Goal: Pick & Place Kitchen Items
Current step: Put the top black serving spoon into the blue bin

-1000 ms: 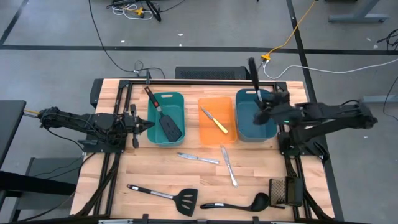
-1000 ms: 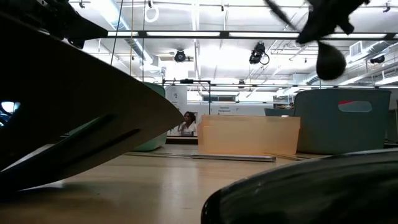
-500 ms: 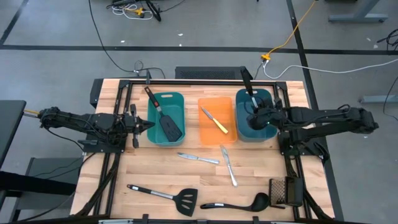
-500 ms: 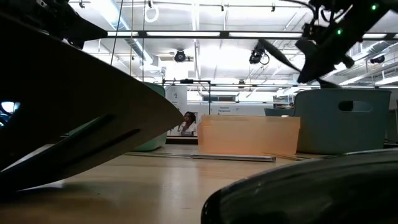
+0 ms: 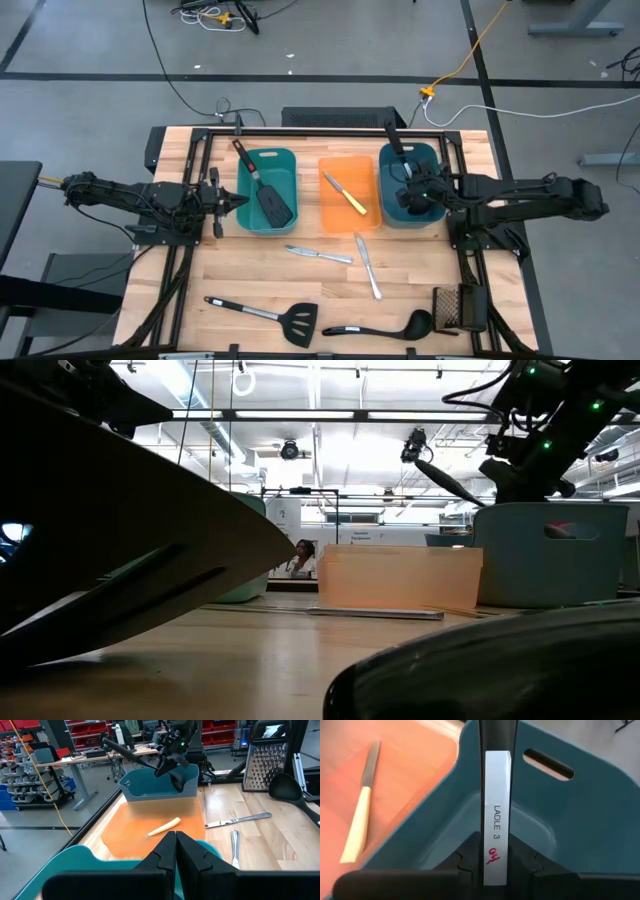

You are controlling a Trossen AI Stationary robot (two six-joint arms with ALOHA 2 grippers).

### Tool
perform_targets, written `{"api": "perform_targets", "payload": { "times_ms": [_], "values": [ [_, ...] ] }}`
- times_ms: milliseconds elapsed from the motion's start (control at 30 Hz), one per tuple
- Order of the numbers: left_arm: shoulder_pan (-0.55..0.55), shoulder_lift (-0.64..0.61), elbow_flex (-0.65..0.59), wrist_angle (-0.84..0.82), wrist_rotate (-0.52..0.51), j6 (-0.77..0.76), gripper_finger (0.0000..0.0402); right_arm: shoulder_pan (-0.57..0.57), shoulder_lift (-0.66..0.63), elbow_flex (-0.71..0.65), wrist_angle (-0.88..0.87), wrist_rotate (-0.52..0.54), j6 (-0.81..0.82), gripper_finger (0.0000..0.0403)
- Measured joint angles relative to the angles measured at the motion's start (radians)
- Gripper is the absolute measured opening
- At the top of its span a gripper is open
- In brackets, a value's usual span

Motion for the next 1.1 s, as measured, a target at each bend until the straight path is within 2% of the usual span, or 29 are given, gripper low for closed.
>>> {"api": "perform_targets", "payload": {
  "times_ms": [200,567,833,1100],
  "values": [
    [0.0,0.0,0.0,0.0,0.0,-0.001,0.0016,-0.056,0.086,0.0,-0.001,-0.061,-0.007,0.0068],
    [0.0,0.0,0.0,-0.009,0.0,-0.003,0.0016,-0.116,0.207,0.0,0.029,-0.092,-0.009,0.007],
    [0.0,0.0,0.0,-0.021,0.0,-0.003,0.0016,-0.119,0.209,0.0,0.045,-0.1,-0.009,0.0143],
    [0.0,0.0,0.0,-0.026,0.0,-0.013,0.0016,-0.118,0.19,0.021,0.071,-0.1,-0.062,0.0162]
  ]
}}
